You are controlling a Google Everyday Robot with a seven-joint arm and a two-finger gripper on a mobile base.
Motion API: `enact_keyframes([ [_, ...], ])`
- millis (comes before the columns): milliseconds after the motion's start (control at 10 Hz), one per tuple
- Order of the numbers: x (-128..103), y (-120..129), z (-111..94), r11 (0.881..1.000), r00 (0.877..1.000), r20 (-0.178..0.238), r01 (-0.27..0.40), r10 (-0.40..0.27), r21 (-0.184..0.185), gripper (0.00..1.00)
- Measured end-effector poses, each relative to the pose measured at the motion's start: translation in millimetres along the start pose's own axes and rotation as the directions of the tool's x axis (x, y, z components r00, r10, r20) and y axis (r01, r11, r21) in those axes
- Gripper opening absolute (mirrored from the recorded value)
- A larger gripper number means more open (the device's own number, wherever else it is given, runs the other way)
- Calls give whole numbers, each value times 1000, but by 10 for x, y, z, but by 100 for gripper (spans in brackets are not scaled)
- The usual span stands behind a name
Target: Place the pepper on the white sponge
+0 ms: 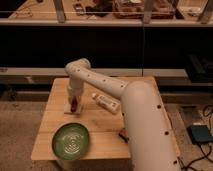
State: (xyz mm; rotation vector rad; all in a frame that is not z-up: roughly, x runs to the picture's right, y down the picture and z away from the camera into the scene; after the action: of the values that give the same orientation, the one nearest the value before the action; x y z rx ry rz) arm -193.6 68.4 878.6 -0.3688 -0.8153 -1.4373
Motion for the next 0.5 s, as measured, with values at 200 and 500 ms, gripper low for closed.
enact_keyframes([
  [200,-64,-38,33,1000,1000,-2,11,-11,15,3],
  [500,-155,-103,88,999,999,3,34,-35,24,3],
])
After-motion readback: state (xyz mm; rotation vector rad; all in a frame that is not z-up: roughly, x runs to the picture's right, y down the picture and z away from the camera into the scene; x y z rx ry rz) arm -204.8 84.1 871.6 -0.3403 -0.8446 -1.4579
